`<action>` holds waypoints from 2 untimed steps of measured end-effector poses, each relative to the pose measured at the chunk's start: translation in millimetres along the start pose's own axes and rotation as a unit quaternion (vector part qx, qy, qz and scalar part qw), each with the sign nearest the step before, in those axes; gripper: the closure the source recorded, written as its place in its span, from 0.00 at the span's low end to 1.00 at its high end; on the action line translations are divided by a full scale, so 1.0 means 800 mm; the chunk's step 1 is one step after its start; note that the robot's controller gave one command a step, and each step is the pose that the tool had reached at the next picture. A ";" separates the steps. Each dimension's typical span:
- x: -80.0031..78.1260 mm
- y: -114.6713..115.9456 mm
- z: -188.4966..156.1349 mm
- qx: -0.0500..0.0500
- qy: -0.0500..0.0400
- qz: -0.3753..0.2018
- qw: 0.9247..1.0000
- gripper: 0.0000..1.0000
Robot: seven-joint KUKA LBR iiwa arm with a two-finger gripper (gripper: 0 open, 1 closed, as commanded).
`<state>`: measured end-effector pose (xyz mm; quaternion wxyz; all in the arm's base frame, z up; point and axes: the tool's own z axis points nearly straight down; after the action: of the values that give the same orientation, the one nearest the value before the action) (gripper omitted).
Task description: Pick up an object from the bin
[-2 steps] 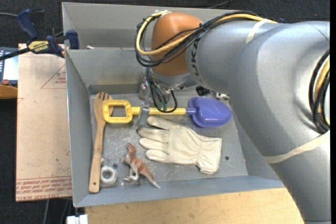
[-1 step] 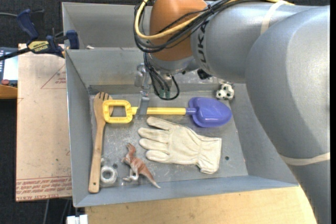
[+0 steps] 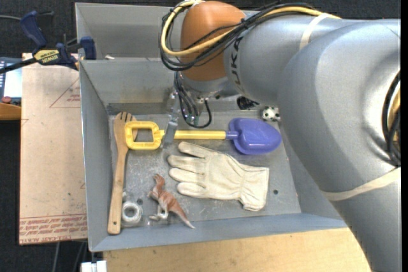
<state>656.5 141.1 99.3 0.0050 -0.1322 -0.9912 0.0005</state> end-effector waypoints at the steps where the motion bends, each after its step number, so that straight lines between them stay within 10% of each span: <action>1: 0.011 -0.025 0.037 -0.005 -0.012 -0.009 1.000 0.00; 2: -0.002 -0.028 0.035 -0.004 -0.006 0.086 0.996 1.00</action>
Offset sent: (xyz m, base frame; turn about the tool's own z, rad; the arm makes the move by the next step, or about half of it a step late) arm -0.0057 -0.0226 -0.0293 0.1742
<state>652.2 118.7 71.2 -0.0018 -0.2167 -0.9762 -0.0019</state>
